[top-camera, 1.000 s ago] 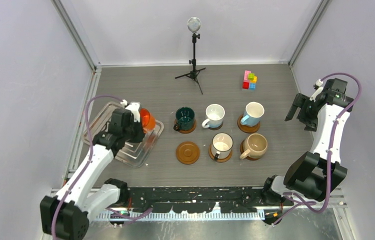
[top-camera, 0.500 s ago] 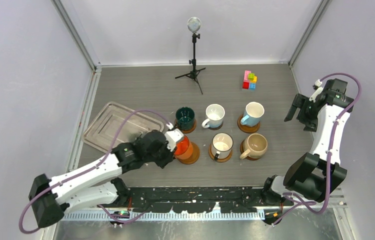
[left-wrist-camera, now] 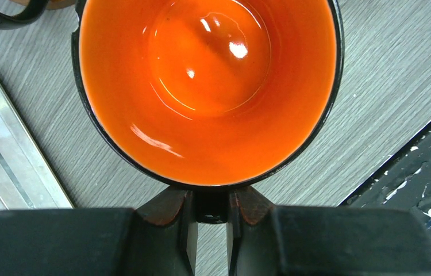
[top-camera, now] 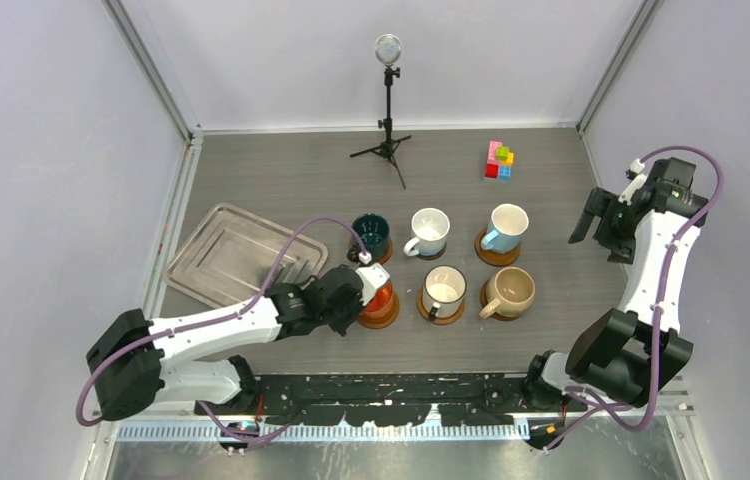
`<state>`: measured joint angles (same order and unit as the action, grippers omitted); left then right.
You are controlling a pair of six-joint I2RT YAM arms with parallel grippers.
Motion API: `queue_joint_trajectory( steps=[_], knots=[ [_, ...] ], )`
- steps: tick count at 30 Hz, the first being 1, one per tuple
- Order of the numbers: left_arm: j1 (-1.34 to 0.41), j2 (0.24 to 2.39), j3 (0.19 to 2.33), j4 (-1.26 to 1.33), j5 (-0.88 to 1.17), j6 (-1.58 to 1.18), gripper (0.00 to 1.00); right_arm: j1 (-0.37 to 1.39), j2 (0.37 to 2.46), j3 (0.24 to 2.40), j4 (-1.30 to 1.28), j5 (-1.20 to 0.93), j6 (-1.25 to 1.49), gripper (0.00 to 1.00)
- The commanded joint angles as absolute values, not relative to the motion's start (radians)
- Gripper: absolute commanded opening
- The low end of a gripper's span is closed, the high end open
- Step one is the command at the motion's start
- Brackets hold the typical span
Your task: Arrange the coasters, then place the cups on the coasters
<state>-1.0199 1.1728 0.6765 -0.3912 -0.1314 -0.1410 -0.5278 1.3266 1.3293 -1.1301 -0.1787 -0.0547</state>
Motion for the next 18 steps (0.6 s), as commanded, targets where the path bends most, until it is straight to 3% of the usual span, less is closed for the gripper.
queue_joint_trajectory(
  steps=[1, 11, 18],
  knots=[
    [-1.038, 1.191, 0.731, -0.278, -0.172, -0.129, 0.0, -0.532, 1.294, 1.349, -1.131, -0.196, -0.075, 0.88],
    [-1.049, 1.26, 0.772, -0.35, -0.214, -0.185, 0.0, -0.532, 1.292, 1.352, -1.131, -0.213, -0.068, 0.88],
    [-1.053, 1.272, 0.796, -0.392, -0.185, -0.2, 0.16, -0.532, 1.272, 1.347, -1.137, -0.234, -0.117, 0.88]
  ],
)
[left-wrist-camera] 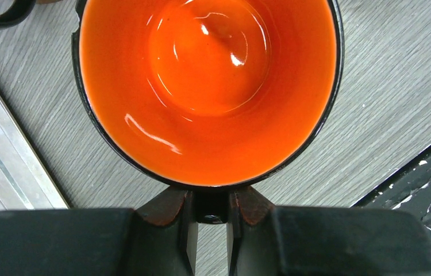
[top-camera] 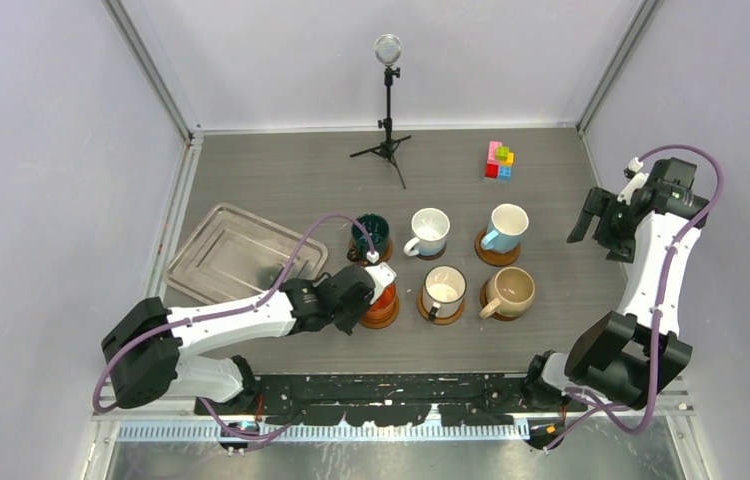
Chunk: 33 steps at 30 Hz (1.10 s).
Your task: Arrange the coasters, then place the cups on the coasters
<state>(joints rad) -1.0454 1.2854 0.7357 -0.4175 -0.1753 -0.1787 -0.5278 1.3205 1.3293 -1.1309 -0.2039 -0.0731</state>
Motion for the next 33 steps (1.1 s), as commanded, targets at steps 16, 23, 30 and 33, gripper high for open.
queue_joint_trajectory(
  steps=[16, 23, 30, 33],
  knots=[
    [-1.041, 1.196, 0.857, -0.524, -0.13, -0.176, 0.66, -0.505, 1.182, 1.372, -1.157, -0.486, -0.265, 0.88],
    [-0.784, 1.006, 0.98, -0.688, 0.081, -0.119, 0.97, -0.379, 1.13, 1.374, -1.183, -0.598, -0.393, 0.88],
    [-0.661, 0.993, 1.111, -0.78, 0.065, -0.142, 0.99, -0.054, 1.03, 1.295, -1.187, -0.583, -0.506, 0.83],
    [-0.596, 0.991, 1.103, -0.776, 0.038, -0.165, 0.97, 0.123, 0.999, 1.226, -1.175, -0.529, -0.515, 0.72]
  ],
)
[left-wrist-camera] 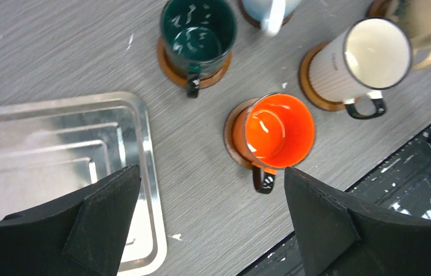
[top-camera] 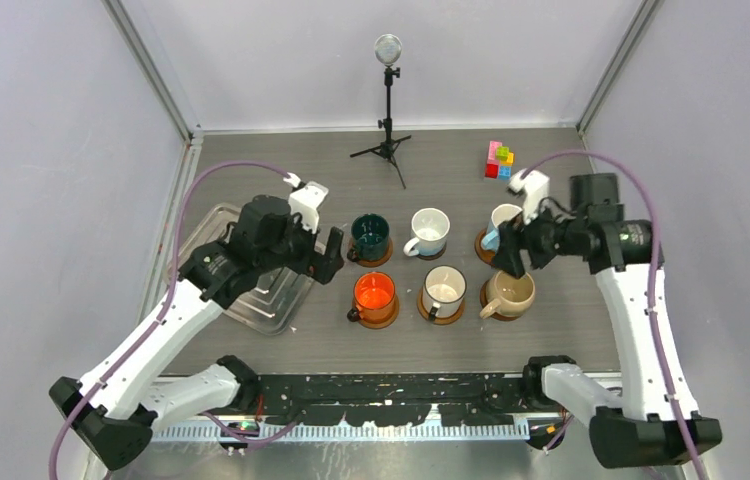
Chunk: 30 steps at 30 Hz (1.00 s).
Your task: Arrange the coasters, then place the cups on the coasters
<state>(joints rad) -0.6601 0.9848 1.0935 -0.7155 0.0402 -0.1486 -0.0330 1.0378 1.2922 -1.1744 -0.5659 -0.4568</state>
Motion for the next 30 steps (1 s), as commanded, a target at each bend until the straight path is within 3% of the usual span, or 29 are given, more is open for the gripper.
queue_joint_trajectory(
  steps=[1, 10, 19, 30],
  knots=[
    [-0.56, 0.992, 1.099, -0.776, 0.04, -0.178, 0.97, 0.181, 0.993, 1.2, -1.169, -0.502, -0.515, 0.67],
    [-0.341, 1.019, 1.061, -0.766, 0.111, -0.286, 0.92, 0.641, 0.994, 1.023, -1.014, -0.199, -0.458, 0.39],
    [-0.268, 1.089, 1.089, -0.828, 0.04, -0.234, 0.91, 0.82, 1.065, 0.921, -0.886, -0.095, -0.487, 0.35],
    [-0.21, 1.115, 1.122, -0.818, 0.02, -0.249, 0.9, 0.875, 1.175, 0.911, -0.788, -0.081, -0.517, 0.34]
  ],
)
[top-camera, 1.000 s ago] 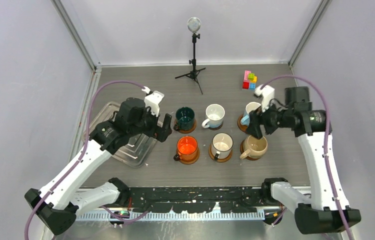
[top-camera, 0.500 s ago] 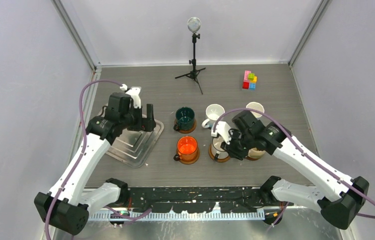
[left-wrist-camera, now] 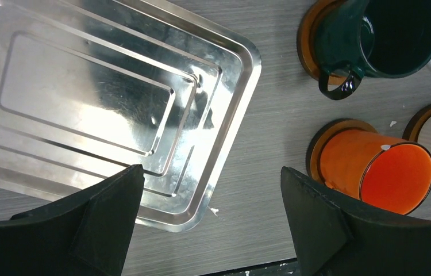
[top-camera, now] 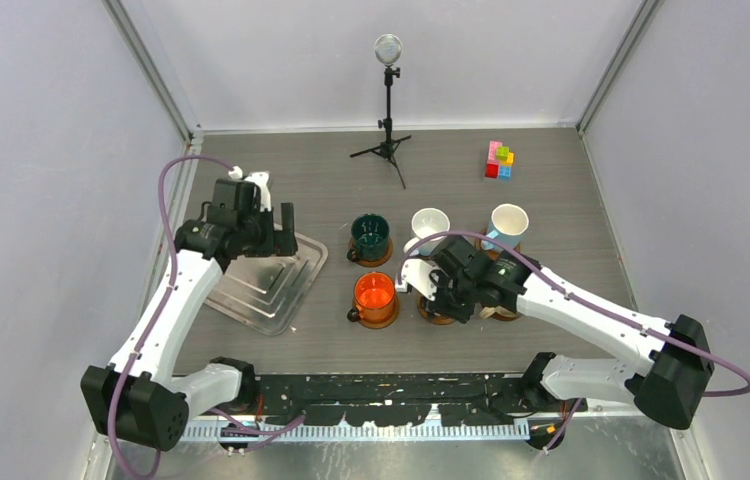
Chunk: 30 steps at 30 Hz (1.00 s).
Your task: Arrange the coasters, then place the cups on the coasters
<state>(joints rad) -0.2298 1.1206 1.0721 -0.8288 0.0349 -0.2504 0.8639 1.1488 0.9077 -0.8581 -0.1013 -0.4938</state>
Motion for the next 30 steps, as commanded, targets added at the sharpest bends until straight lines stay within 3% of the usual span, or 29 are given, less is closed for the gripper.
queue_joint_trajectory(
  steps=[1, 20, 30],
  knots=[
    [-0.209, 1.115, 1.122, -0.819, 0.02, -0.252, 0.9, 0.876, 1.185, 0.913, -0.783, -0.081, -0.518, 0.34],
    [-0.192, 1.115, 1.086, -0.822, 0.017, -0.261, 0.9, 0.908, 1.224, 0.921, -0.727, -0.108, -0.484, 0.36],
    [-0.185, 1.137, 1.105, -0.86, 0.011, -0.209, 0.93, 0.908, 1.208, 0.931, -0.732, -0.129, -0.47, 0.43]
  ],
)
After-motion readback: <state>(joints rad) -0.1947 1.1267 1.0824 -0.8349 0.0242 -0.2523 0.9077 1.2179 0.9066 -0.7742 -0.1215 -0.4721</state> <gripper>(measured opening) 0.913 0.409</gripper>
